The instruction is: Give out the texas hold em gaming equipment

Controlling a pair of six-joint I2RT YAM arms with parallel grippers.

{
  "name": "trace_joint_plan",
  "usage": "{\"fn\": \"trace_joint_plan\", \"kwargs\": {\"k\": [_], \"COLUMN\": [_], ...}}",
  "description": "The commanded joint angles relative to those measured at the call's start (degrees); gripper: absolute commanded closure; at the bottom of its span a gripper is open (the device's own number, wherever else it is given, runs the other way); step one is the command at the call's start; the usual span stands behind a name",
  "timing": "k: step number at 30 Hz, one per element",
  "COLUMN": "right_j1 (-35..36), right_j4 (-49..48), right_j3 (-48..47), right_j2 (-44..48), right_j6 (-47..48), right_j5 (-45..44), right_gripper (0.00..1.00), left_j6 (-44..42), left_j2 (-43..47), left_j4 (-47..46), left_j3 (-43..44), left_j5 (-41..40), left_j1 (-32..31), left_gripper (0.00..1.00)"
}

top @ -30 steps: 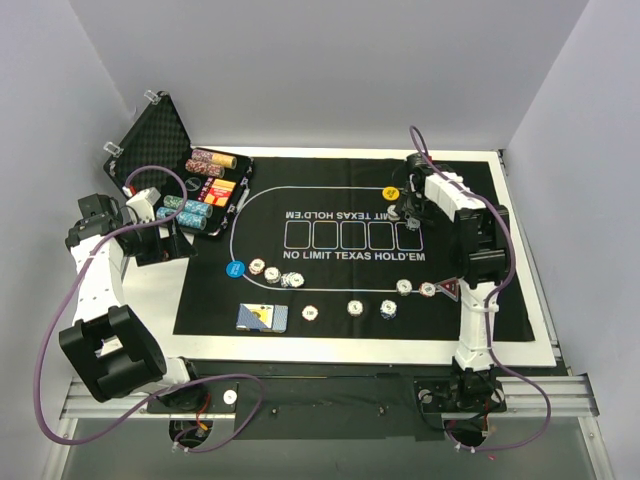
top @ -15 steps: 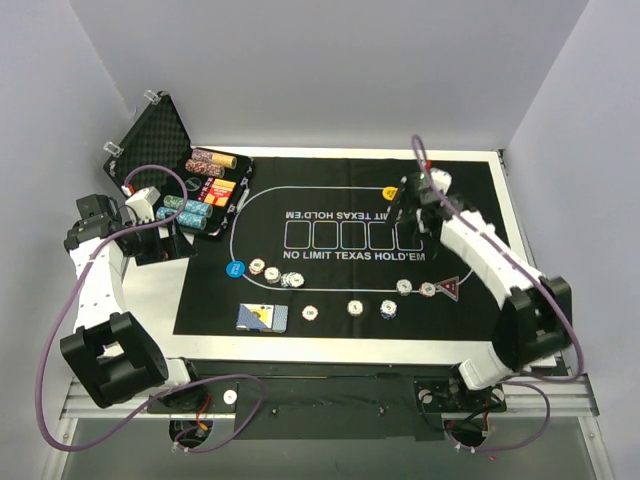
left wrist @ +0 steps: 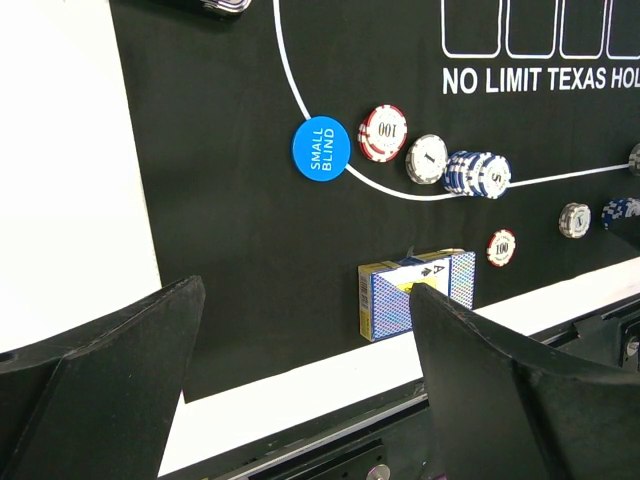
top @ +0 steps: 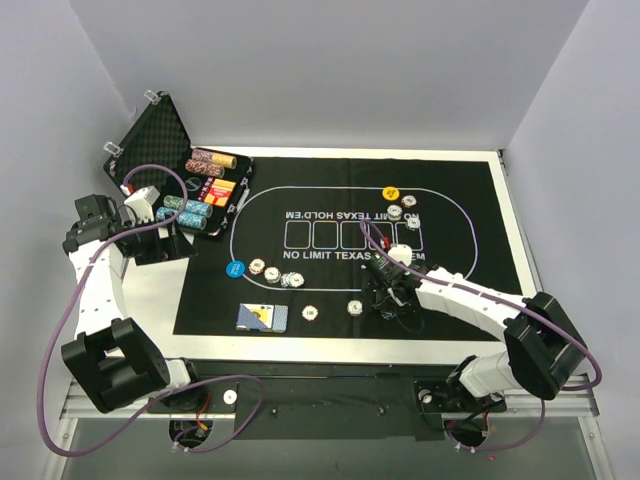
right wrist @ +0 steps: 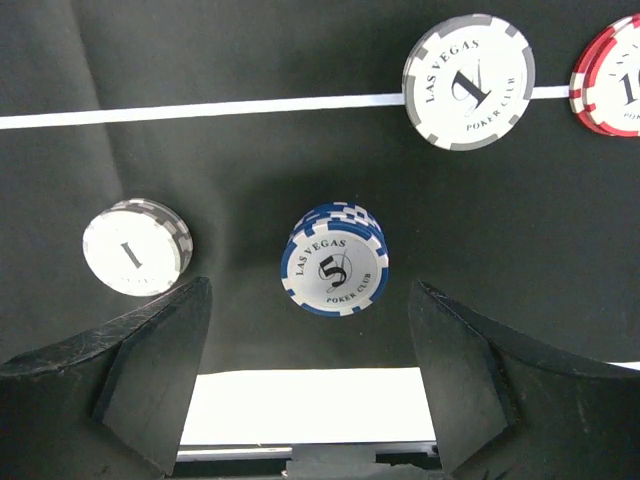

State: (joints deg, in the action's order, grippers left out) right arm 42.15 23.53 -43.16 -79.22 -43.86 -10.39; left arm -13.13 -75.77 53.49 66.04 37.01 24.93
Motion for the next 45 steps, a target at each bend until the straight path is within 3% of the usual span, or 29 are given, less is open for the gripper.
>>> {"fn": "trace_joint_plan", "kwargs": {"k": [1, 23, 38, 45], "right_j1": [0.4, -1.4, -2.7, -5.8], "right_j4": [-0.8, -4.9, -1.3, 1.5], "right_j3": [0.8, 3.2, 2.4, 2.3], "right_j2": [2.0, -3.8, 1.5, 4.7], "right_j6": [-1.9, -0.9, -0.5, -0.5], "right_j5": [-3.2, -3.9, -3.1, -2.6], "right_gripper": [0.25, 0.50, 0.73, 0.75], "left_j6": [-0.8, -0.8, -0.7, -1.3], "left_j2": [2.1, 1.6, 1.1, 1.1], "left_j4": [0.3, -0.2, -0.6, -0.6], "left_j3": [0.3, -0.3, -0.2, 0.1], "left_j5": [1.7, 1.0, 1.0, 1.0], "left_j1": [0.5, 0.5, 0.4, 0.5], "left_gripper": [0.05, 0.05, 0.05, 0.05]}}
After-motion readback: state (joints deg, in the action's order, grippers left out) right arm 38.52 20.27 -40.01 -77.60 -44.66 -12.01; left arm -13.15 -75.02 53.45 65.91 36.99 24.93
